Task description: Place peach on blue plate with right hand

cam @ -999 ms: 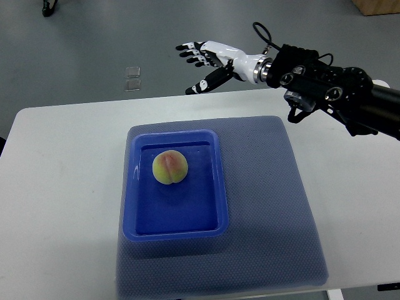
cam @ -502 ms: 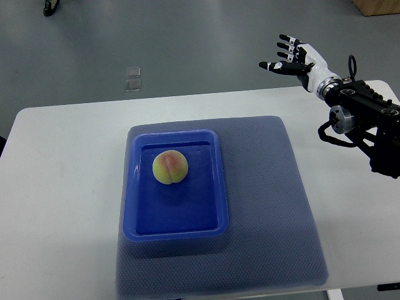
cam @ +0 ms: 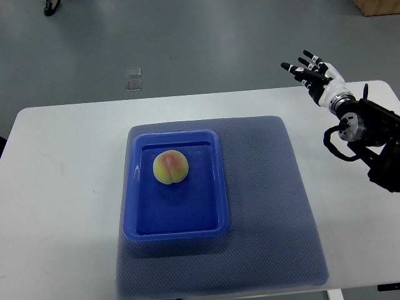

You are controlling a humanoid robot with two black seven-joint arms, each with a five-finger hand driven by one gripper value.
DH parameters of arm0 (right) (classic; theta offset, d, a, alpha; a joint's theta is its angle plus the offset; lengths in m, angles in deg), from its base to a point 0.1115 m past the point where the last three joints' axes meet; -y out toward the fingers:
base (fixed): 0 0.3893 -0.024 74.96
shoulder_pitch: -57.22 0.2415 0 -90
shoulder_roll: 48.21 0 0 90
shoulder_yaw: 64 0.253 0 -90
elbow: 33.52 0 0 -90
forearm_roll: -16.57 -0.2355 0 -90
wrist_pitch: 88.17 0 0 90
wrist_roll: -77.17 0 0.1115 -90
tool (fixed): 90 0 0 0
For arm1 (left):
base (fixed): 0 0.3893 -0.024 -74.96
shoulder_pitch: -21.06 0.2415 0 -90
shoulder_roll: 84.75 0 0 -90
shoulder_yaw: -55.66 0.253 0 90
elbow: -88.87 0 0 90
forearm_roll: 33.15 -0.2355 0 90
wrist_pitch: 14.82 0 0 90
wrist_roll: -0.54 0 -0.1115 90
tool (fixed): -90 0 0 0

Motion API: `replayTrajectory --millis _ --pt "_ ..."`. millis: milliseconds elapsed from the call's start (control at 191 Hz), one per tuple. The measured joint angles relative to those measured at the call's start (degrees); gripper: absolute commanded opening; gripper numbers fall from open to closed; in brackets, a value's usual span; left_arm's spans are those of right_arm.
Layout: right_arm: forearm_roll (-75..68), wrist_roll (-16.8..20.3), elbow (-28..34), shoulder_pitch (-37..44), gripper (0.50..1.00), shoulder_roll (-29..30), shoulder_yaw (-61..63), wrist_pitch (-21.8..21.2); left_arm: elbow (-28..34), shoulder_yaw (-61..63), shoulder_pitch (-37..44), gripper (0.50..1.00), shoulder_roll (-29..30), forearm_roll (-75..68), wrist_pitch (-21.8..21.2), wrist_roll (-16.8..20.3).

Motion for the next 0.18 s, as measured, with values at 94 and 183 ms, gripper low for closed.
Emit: replayTrajectory --millis 94,183 --pt "-0.68 -0.21 0.0 -0.19 0.93 0.02 0.04 -0.34 0.0 0.0 0.0 1.0 0.0 0.0 0.02 0.0" --pt "-0.67 -0.26 0.0 -0.27 0.93 0.39 0.04 -0.46 0.0 0.0 0.0 1.0 0.0 0.0 0.02 0.0"
